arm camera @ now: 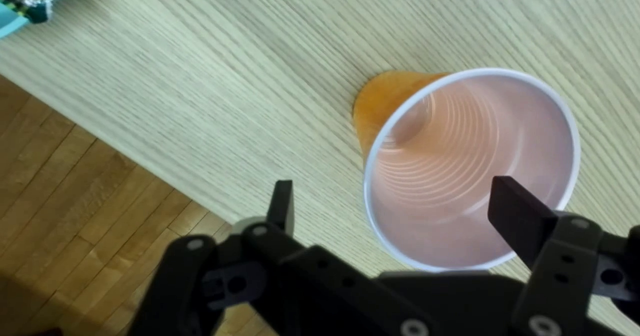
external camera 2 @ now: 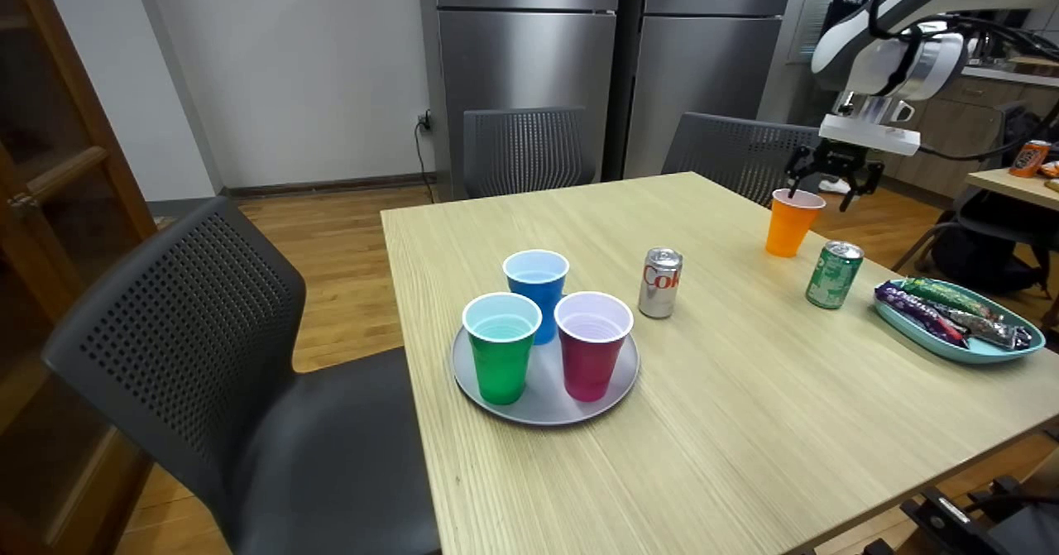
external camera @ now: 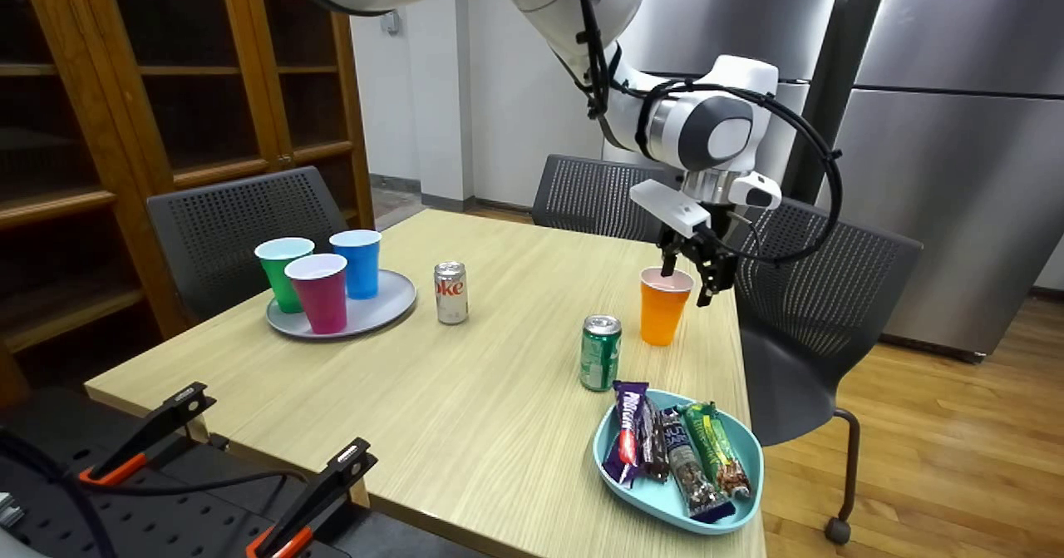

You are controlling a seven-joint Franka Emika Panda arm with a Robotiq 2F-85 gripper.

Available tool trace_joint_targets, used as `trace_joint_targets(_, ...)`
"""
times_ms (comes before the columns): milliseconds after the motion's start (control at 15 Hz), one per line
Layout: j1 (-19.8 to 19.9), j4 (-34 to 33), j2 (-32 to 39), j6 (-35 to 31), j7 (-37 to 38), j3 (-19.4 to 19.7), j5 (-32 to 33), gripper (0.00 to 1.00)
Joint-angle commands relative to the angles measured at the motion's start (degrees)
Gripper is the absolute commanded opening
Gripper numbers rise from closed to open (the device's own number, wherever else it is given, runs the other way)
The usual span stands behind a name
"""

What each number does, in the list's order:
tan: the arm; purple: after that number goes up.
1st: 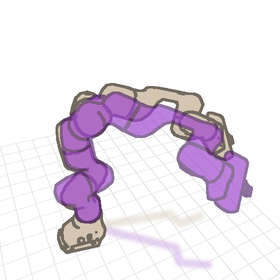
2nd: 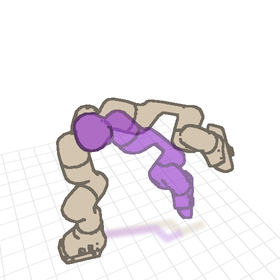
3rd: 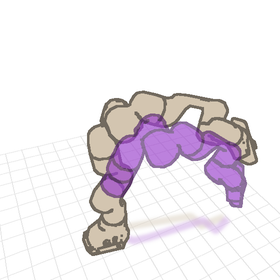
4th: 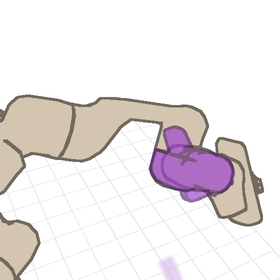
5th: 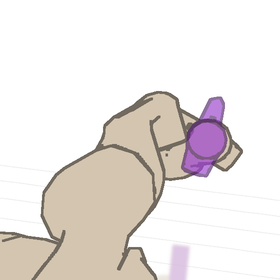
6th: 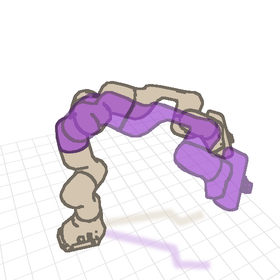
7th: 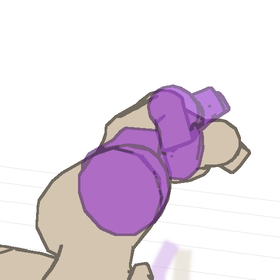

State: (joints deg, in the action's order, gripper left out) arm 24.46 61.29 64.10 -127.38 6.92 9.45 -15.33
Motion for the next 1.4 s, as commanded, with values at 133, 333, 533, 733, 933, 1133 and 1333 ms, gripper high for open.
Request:
trace_joint_targets(133, 0.1, -0.2, 0.4, 0.0, -0.1, 0.2, 0.1, 1.0)
trace_joint_targets(333, 0.1, -0.2, 0.5, 0.0, -0.1, 0.2, 0.1, 1.0)
trace_joint_targets(533, 0.1, -0.2, 0.6, 0.0, -0.1, 0.2, 0.1, 1.0)
trace_joint_targets(733, 0.1, -0.2, 0.6, 0.0, -0.1, 0.2, 0.1, 1.0)
trace_joint_targets(933, 0.1, -0.2, 0.6, 0.0, -0.1, 0.2, 0.1, 1.0)
trace_joint_targets(1133, 0.3, 1.0, -0.2, -0.7, -0.8, -0.1, -0.3, 1.0)
trace_joint_targets(1333, 0.4, 3.1, -1.3, -2.4, -1.8, -0.2, -0.4, 1.0)
